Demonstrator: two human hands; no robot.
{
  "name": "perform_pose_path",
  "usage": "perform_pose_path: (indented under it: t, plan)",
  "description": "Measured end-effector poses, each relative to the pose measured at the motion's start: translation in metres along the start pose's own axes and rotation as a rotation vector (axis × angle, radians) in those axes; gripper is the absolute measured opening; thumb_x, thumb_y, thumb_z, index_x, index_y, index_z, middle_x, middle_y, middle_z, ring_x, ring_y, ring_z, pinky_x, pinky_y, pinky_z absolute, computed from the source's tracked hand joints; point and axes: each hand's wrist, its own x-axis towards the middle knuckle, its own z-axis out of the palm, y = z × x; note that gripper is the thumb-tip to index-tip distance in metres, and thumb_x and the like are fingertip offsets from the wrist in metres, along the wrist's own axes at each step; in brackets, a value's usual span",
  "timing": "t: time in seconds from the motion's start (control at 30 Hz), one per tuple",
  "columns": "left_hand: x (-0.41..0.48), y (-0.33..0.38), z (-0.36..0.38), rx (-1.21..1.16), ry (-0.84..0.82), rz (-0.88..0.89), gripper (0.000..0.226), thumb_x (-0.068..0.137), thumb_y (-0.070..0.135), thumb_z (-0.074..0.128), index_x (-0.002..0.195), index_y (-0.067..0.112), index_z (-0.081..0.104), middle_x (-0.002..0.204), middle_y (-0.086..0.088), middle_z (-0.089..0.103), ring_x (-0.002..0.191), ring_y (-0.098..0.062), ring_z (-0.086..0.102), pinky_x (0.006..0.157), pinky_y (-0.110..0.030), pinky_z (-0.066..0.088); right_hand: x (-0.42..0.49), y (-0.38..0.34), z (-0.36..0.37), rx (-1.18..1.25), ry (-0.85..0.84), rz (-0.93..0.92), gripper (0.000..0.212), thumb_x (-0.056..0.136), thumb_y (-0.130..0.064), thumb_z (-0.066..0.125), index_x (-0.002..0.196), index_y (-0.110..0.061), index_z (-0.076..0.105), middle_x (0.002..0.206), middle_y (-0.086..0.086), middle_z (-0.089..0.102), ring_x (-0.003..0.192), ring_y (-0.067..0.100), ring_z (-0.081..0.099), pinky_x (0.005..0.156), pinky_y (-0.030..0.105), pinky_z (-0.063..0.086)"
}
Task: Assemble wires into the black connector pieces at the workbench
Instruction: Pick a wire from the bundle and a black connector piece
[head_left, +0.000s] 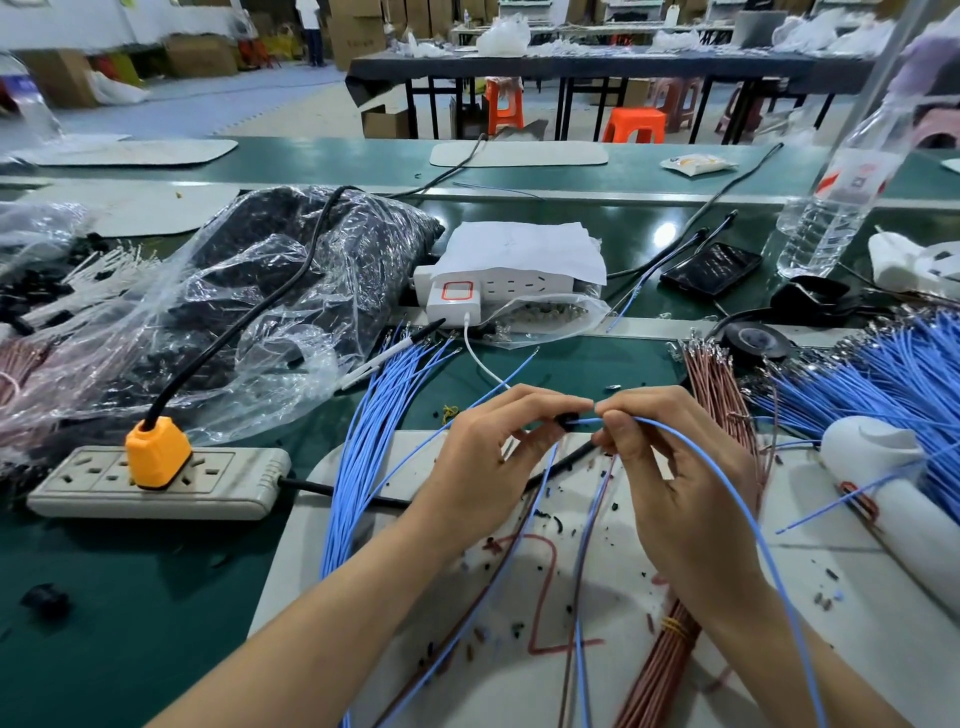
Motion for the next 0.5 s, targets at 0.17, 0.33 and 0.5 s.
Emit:
perform_pose_path:
  t: [0.17,0.33,0.5]
  plan:
    - [-0.0003,0.0003,0.0003,-0.019,-0.014,-0.011,0.028,0.09,-0.004,0.055,0.113,0.008,0.068,0.103,-0.004,0.065,0.095,-0.009,0.063,0.086,-0.021,0.049,0.001,0.0021,-0.0002,-0.056,-0.008,-0.042,0.019,0.096,-0.012,0.054,0.087,0.0,0.066,0.083,0.006,0.062,0.069,0.017,0.062,0.067,0.021,0.049]
    - [-0.0008,0.0005,0.0006,-0.018,-0.031,-0.036,0.031,0.091,-0.004,0.055,0.117,0.009,0.066,0.1,-0.007,0.064,0.092,-0.012,0.062,0.083,-0.028,0.05,0.0008,0.0037,0.0008,-0.053,-0.006,-0.039,0.016,0.093,-0.01,0.054,0.087,-0.001,0.067,0.083,0.005,0.063,0.07,0.016,0.063,0.068,0.019,0.049]
    - [-0.0014,-0.0001,0.0008,-0.018,-0.06,-0.044,0.034,0.09,-0.005,0.056,0.12,0.01,0.065,0.099,-0.008,0.063,0.09,-0.015,0.061,0.082,-0.027,0.051,0.0014,0.0019,0.0,-0.065,0.011,-0.025,0.017,0.092,-0.01,0.054,0.085,0.0,0.067,0.082,0.006,0.064,0.069,0.018,0.064,0.066,0.021,0.049]
